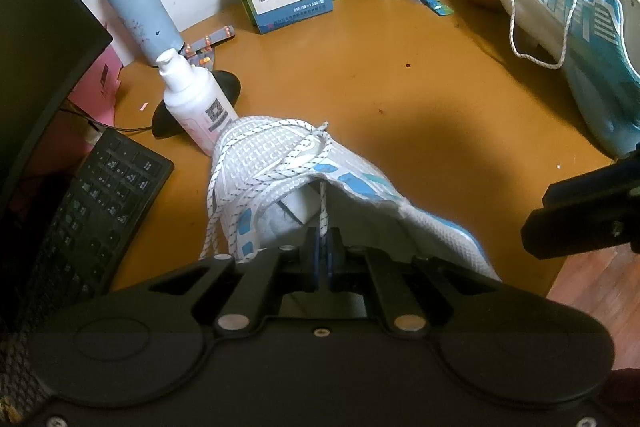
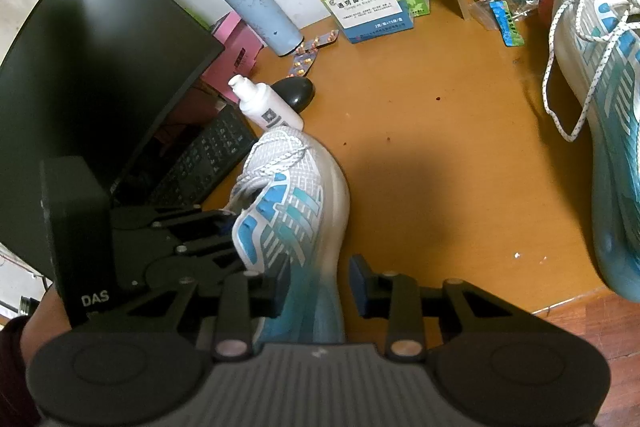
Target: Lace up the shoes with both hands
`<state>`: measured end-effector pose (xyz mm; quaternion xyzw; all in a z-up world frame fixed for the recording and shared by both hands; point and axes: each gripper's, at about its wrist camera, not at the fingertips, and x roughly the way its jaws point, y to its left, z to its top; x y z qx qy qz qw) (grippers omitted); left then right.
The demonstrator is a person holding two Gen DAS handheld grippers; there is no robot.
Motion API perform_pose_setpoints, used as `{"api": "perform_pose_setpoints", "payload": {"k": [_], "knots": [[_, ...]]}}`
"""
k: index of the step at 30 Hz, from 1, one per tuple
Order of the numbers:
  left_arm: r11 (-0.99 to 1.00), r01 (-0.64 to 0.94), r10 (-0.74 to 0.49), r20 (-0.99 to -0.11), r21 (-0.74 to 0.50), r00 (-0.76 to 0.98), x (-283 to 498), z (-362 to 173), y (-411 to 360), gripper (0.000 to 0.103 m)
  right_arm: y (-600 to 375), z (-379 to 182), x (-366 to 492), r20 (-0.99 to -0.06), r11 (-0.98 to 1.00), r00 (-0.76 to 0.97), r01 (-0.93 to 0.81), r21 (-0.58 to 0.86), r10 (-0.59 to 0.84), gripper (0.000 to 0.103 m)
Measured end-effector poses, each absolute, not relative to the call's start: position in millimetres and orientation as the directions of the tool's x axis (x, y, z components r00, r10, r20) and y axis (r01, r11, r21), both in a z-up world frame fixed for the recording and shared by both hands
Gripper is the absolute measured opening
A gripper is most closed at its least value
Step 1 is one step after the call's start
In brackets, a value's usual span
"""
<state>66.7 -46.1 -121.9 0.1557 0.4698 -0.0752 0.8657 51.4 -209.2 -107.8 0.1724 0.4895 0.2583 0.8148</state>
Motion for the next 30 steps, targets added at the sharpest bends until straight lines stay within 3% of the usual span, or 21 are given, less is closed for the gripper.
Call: {"api": "perform_pose_setpoints", "payload": {"k": [15,27,30], "knots": [[0.942,0.279,-0.019,-0.801,0.186,0.598,69,-121,-45,0.001,-208,-110,55,-0.713,0.81,0.386,-0.24,0.535,0.585,0.034],[0.946,0.287,-0.071,-0.765,0.153,0.641,71,-118,-38,0.001,-178,-112,102,-0.655,0.763,0.397,-0.254,0.595,0.643,0.033],[0.946,0.292,-0.086,-0.761,0.14,0.643,71,-119,-38,0.001,-167,-117,112,-0.657,0.761,0.39,-0.256,0.595,0.645,0.026]]}}
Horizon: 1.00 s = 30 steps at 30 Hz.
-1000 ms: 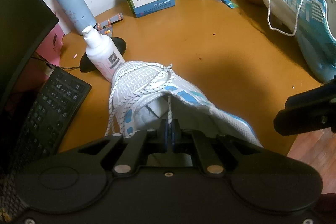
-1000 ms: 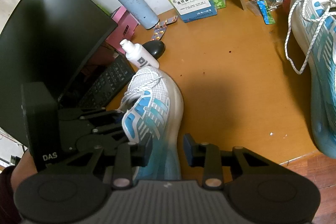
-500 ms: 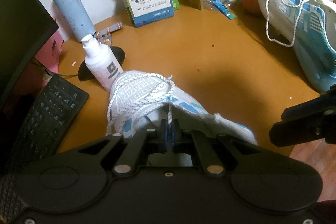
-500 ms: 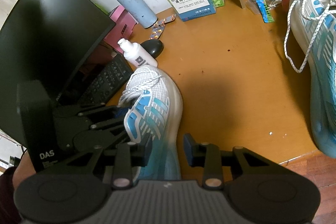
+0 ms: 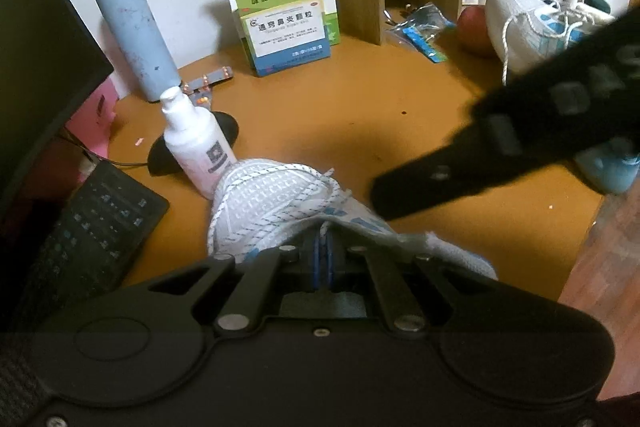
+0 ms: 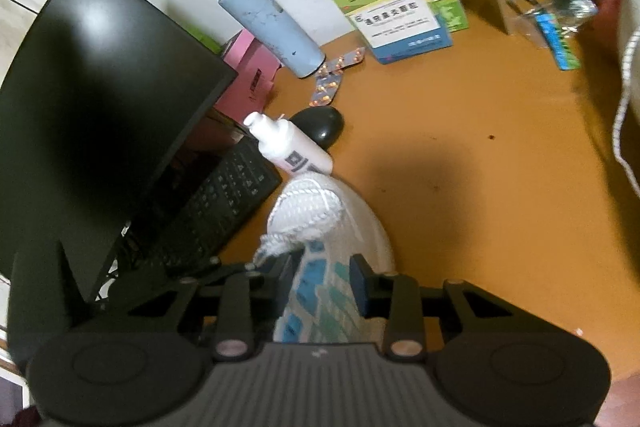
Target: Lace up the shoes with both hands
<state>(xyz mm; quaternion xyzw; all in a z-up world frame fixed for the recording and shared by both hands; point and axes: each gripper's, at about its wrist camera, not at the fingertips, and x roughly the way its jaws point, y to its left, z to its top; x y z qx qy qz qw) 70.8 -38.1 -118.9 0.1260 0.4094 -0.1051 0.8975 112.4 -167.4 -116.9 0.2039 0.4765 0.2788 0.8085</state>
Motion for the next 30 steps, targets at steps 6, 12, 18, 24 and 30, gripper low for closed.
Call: {"api": "perform_pose_setpoints", "payload": {"k": [6,12,18,24,30], "knots": [[0.947,0.298,-0.107,-0.754,0.122,0.648,71,-120,-35,0.001,-157,-128,124,-0.662,0.76,0.381,-0.235,0.606,0.645,0.019],[0.943,0.309,-0.113,-0.756,0.123,0.645,72,-121,-35,0.001,-155,-139,132,-0.663,0.757,0.384,-0.185,0.627,0.643,0.015],[0.942,0.31,-0.112,-0.758,0.124,0.643,72,-121,-34,0.001,-152,-141,136,-0.651,0.746,0.383,-0.193,0.637,0.655,0.007],[0.939,0.315,-0.1,-0.763,0.14,0.638,70,-120,-36,0.005,-152,-139,132,-0.631,0.738,0.402,-0.214,0.64,0.664,0.002],[0.937,0.312,-0.101,-0.733,0.157,0.673,48,-96,-33,0.033,-181,-122,124,-0.6,0.737,0.468,-0.19,0.649,0.649,0.002]]}}
